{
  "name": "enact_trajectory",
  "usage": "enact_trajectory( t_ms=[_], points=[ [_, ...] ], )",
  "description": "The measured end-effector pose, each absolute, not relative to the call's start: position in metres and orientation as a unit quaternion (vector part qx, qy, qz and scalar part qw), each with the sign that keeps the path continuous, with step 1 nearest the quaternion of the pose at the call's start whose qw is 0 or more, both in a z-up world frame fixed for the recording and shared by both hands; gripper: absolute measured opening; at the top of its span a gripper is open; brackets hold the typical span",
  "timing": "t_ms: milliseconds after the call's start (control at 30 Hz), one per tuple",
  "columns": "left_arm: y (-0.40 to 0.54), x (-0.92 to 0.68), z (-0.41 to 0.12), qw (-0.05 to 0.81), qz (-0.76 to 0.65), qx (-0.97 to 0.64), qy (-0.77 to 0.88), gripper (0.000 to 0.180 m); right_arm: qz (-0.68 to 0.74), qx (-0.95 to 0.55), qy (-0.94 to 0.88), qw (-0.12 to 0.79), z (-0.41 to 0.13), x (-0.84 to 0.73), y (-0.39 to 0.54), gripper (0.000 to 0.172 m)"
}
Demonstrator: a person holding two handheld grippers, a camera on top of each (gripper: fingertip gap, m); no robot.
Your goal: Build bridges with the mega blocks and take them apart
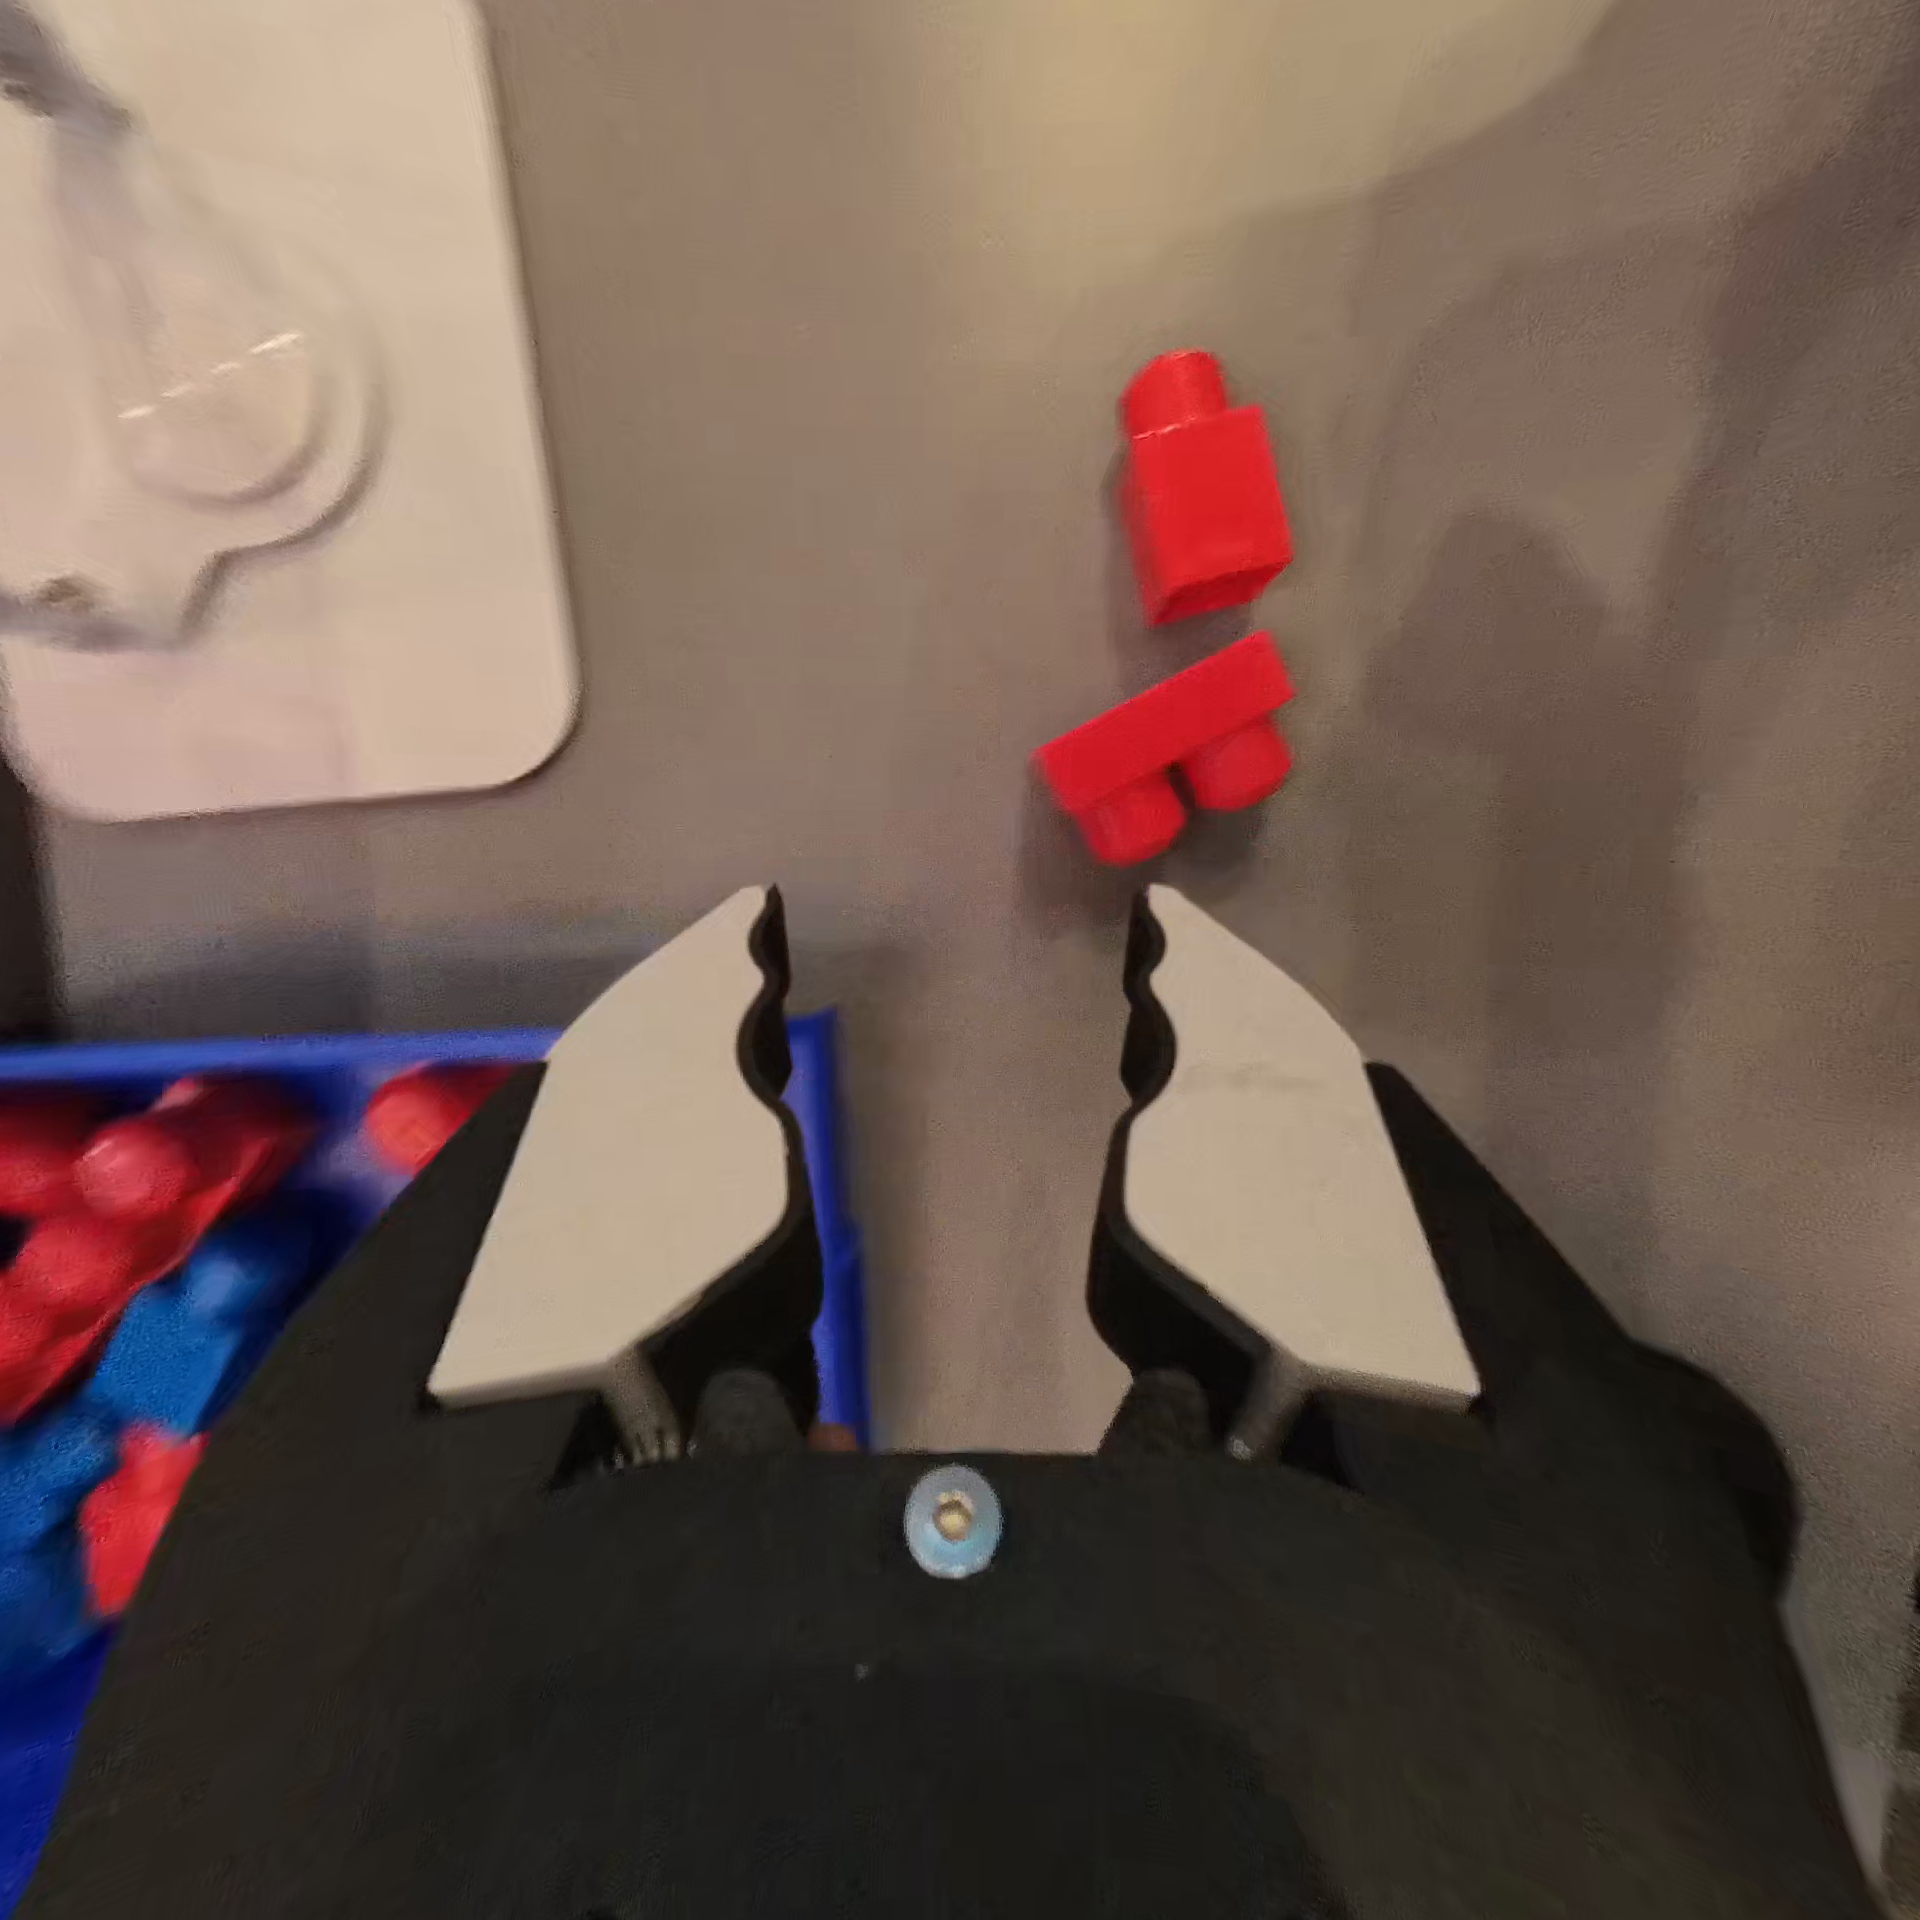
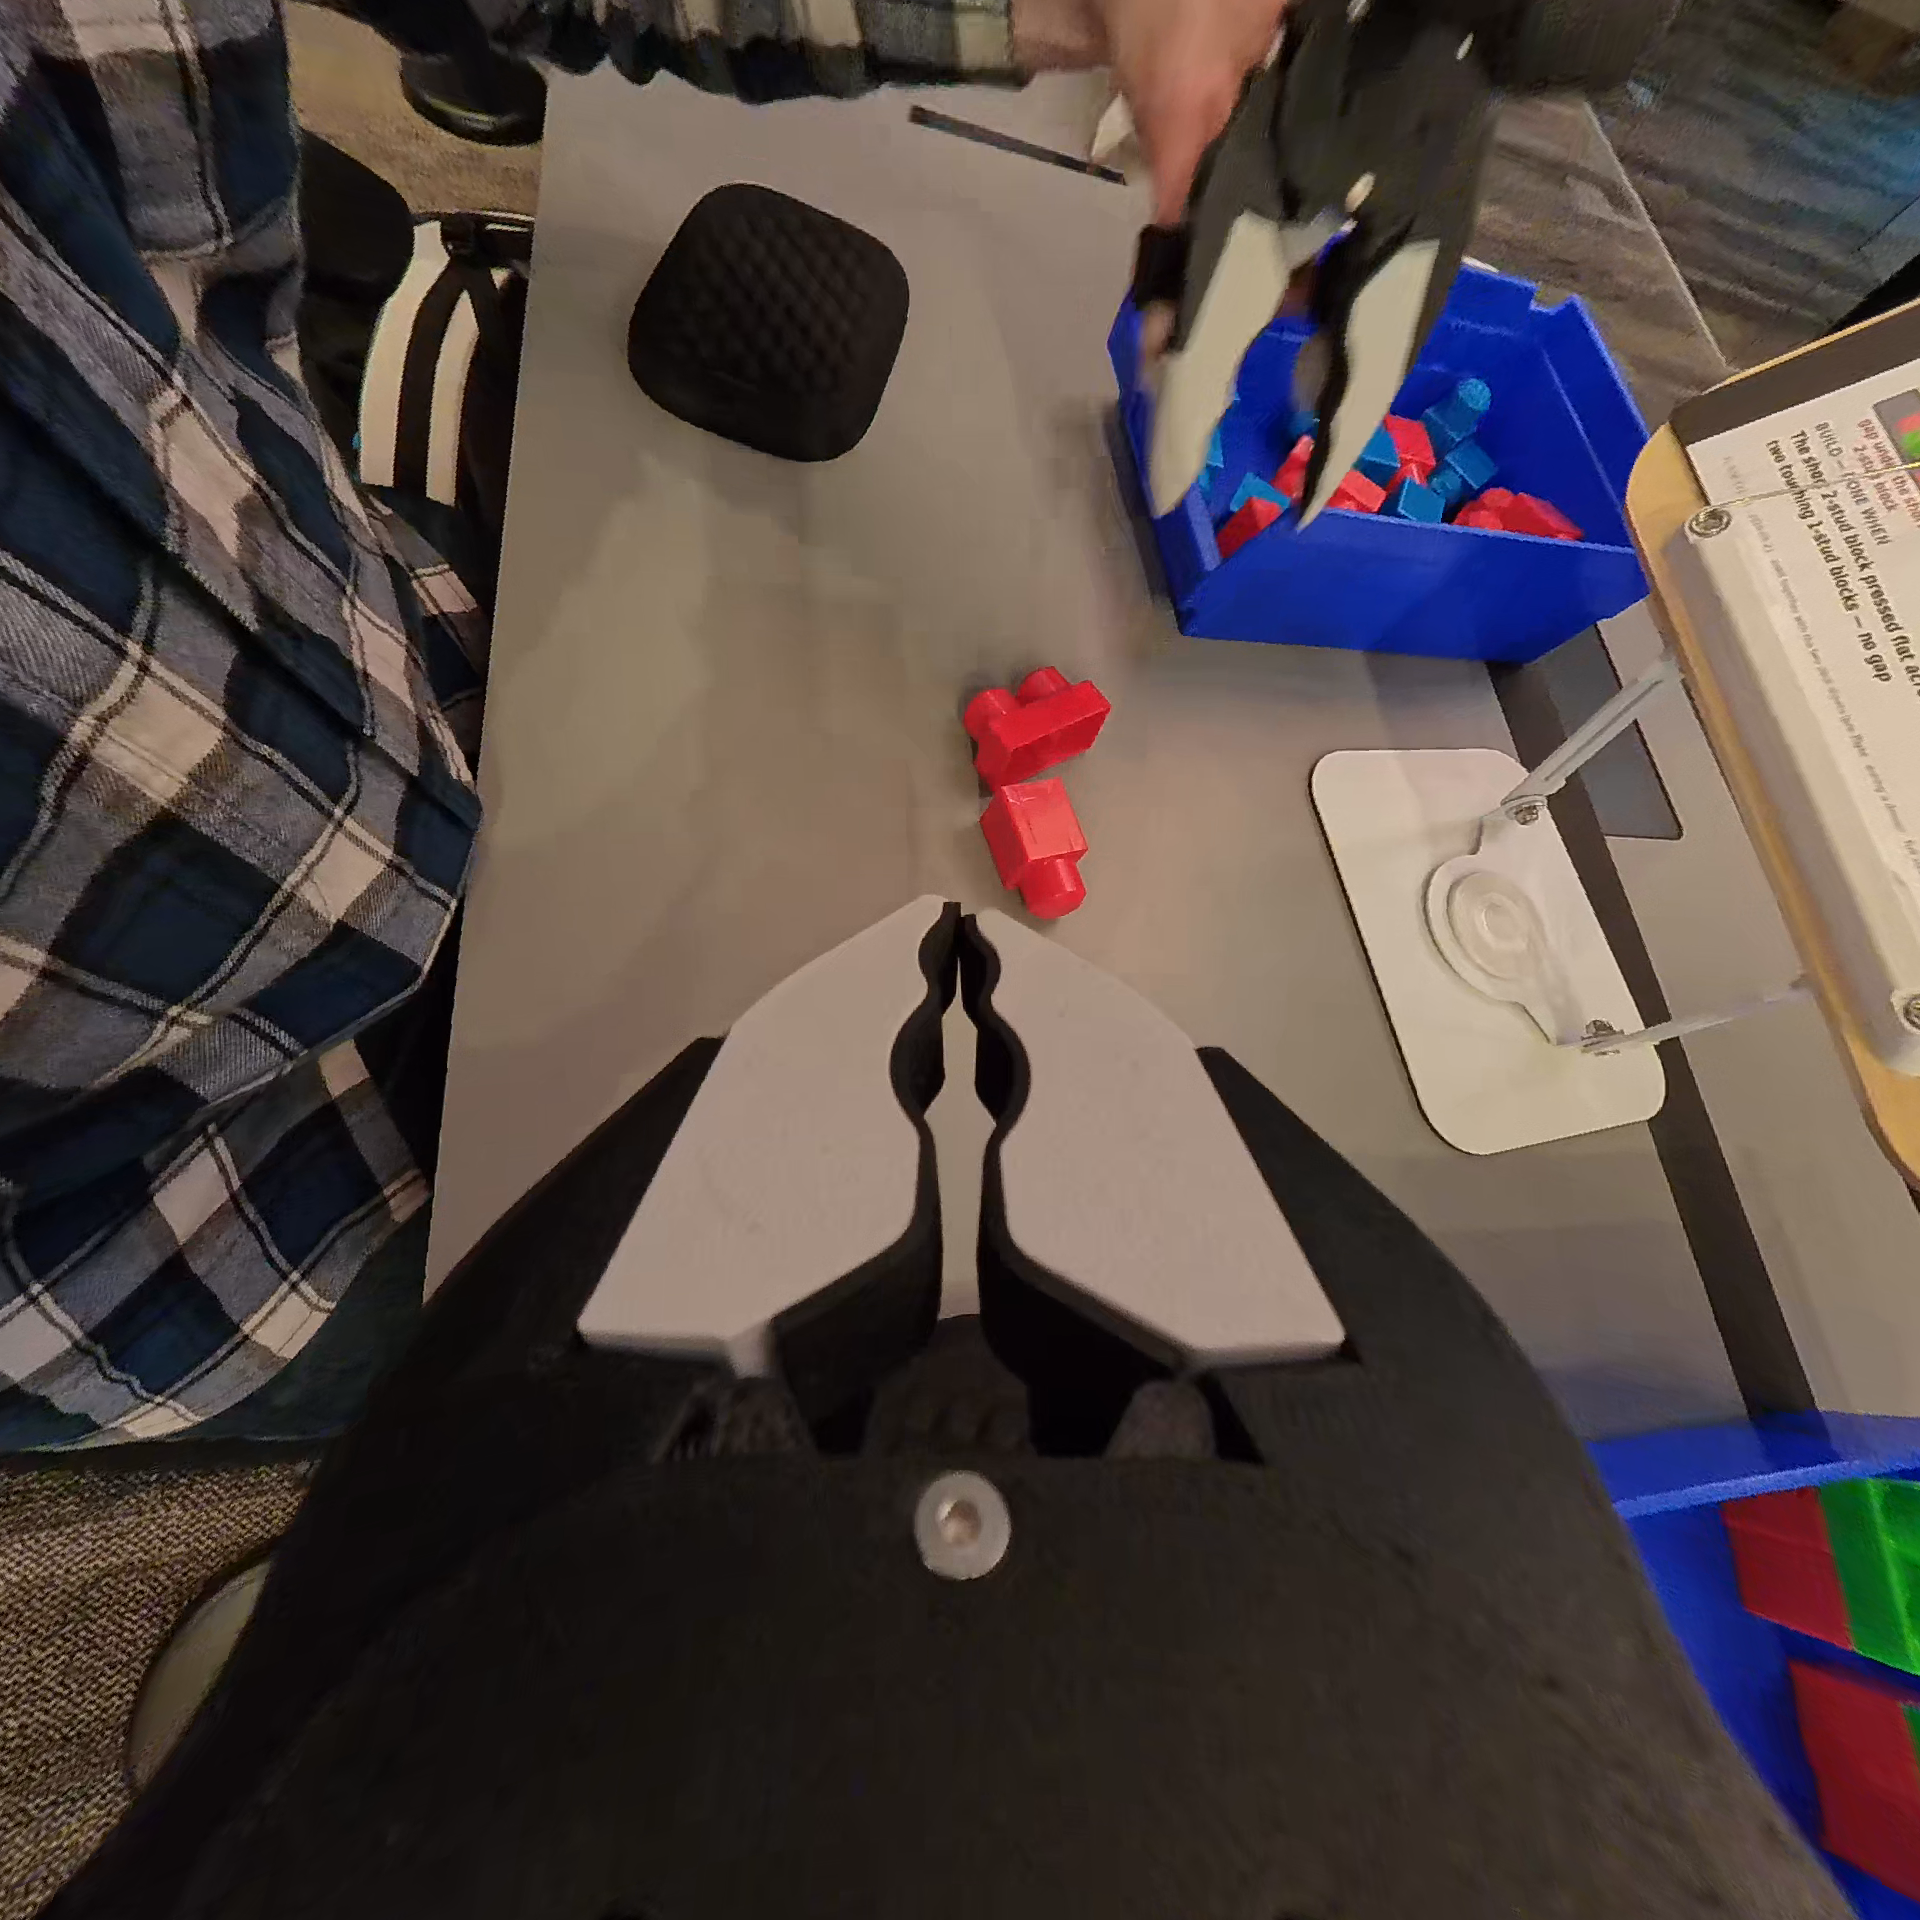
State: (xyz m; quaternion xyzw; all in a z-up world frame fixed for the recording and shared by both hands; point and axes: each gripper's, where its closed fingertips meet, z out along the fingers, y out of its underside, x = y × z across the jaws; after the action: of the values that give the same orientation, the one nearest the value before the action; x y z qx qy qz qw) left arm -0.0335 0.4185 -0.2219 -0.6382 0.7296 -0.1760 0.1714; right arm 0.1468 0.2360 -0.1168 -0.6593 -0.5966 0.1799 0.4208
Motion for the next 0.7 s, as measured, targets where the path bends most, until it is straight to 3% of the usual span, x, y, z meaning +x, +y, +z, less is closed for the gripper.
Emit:
enact_trajectory(
  t_ms=[133,333,367,500,700],
  points=[
    [0.533,-0.105,-0.205,0.218,-0.033,-0.687,0.692,0.058,0.194,-0.656,-0.595,0.422,-0.118,0.146,0.237,0.000],
    [0.621,-0.186,-0.257,0.077,0.120,-0.690,0.710,0.059,0.191,-0.662,-0.599,0.408,-0.128,0.145,0.238,0.000],
    [0.625,-0.191,-0.264,0.059,0.132,-0.678,0.720,0.053,0.192,-0.663,-0.598,0.408,-0.128,0.145,0.239,0.000],
    [0.630,-0.197,-0.288,0.007,0.137,-0.667,0.732,0.058,0.199,-0.665,-0.594,0.406,-0.131,0.147,0.243,0.000],
    [0.641,-0.190,-0.293,0.015,0.121,-0.654,0.746,0.065,0.204,-0.671,-0.590,0.400,-0.139,0.152,0.247,0.000]
  ],
)
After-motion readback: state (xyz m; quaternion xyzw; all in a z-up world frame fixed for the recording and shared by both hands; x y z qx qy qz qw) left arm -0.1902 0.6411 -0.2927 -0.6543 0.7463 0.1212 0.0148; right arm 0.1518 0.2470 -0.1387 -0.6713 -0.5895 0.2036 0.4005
